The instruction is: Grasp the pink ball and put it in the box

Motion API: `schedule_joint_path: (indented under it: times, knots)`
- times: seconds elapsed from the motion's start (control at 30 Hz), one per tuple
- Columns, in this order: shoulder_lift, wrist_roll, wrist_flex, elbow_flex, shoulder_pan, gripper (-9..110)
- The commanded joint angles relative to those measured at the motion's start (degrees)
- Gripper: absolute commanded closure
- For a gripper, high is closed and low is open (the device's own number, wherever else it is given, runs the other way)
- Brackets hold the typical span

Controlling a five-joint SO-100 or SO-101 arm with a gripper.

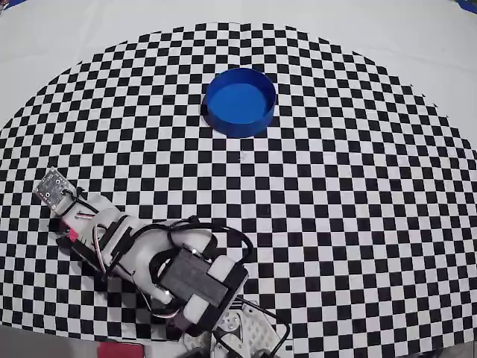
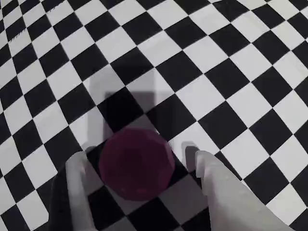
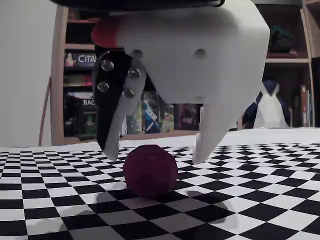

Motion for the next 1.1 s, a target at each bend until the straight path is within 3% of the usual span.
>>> schedule_joint_path:
  times: [0.0, 1.07]
  knots:
    - [-0.26, -0.44, -0.70, -2.55, -0.79, 76]
    - [-4.57, -0.18, -0.70, -5.45, -0.97, 76]
